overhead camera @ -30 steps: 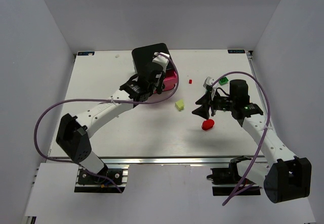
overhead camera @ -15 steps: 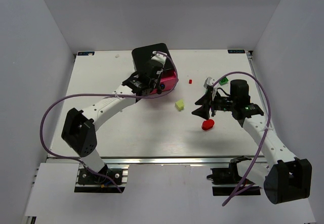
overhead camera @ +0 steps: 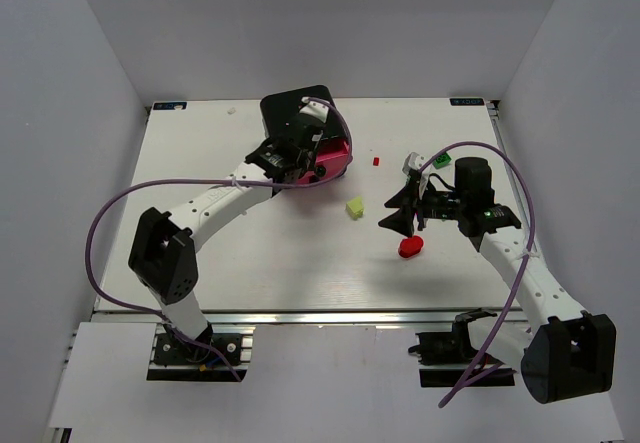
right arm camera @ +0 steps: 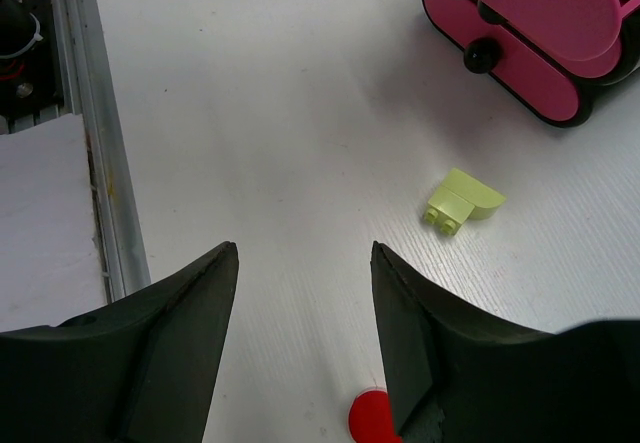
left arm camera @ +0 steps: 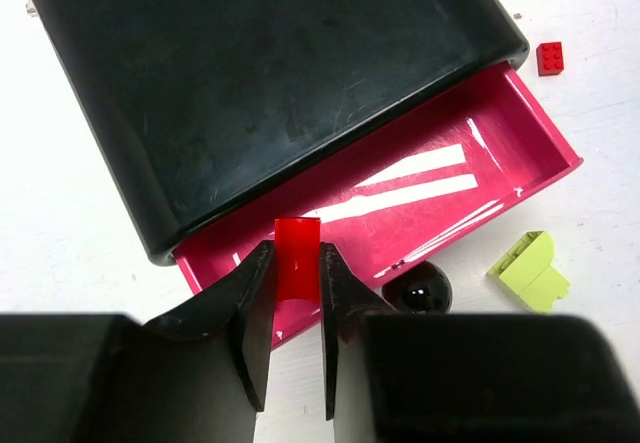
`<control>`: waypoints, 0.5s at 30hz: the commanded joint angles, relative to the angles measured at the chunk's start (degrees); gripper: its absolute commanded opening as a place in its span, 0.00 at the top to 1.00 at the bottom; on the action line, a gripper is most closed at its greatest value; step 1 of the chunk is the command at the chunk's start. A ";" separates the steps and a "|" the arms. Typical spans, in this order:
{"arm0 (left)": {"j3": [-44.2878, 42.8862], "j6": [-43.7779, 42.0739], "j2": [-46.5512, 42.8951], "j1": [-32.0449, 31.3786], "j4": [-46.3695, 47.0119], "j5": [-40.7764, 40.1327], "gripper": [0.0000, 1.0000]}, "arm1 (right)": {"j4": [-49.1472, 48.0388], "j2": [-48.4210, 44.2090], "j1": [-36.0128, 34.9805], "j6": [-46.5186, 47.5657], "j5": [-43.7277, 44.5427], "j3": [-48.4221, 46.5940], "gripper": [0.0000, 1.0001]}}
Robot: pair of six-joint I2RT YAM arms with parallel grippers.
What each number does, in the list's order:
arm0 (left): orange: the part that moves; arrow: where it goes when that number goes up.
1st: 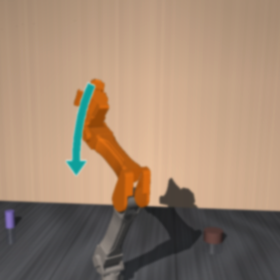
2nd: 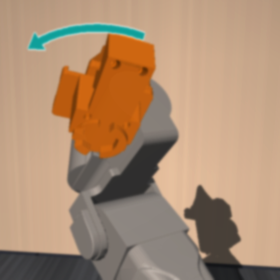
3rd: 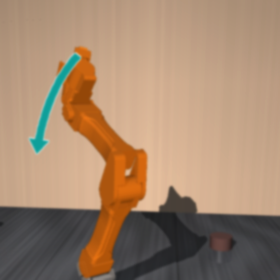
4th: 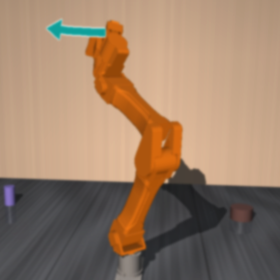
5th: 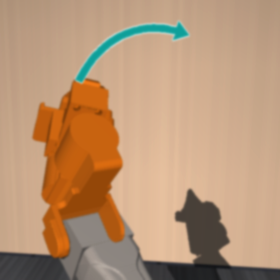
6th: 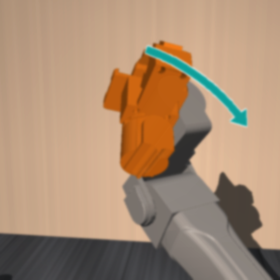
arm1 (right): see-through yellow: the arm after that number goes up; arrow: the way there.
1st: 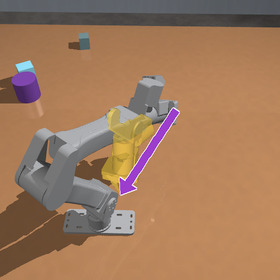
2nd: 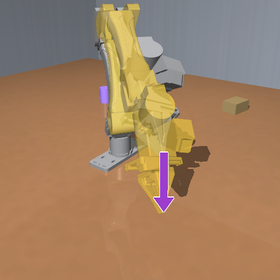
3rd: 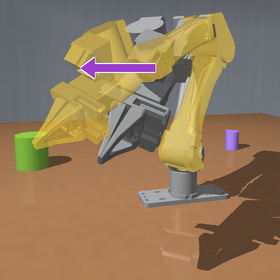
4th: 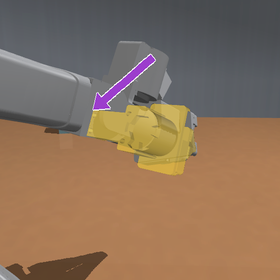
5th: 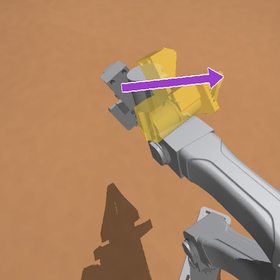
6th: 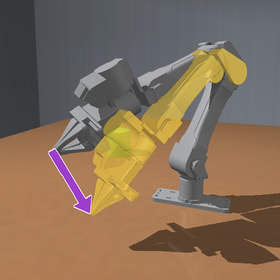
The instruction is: Sort the legos into containers by color
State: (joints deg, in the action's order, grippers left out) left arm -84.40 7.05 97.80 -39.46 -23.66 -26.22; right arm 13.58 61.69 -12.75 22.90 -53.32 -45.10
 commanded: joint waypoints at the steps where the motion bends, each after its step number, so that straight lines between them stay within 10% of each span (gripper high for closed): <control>1: -2.52 0.33 -0.59 0.26 -0.69 -0.85 0.67 | -0.31 -0.61 0.19 -0.31 -1.61 -0.34 0.39; 15: -4.63 1.91 -2.96 0.79 -1.13 1.34 0.55 | -0.49 -0.35 0.53 -0.22 -1.70 -0.07 0.38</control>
State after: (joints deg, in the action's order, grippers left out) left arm -86.32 7.79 98.15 -39.05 -24.71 -26.04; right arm 13.58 61.69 -12.64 22.90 -53.65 -45.10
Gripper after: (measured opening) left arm 0.451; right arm 0.614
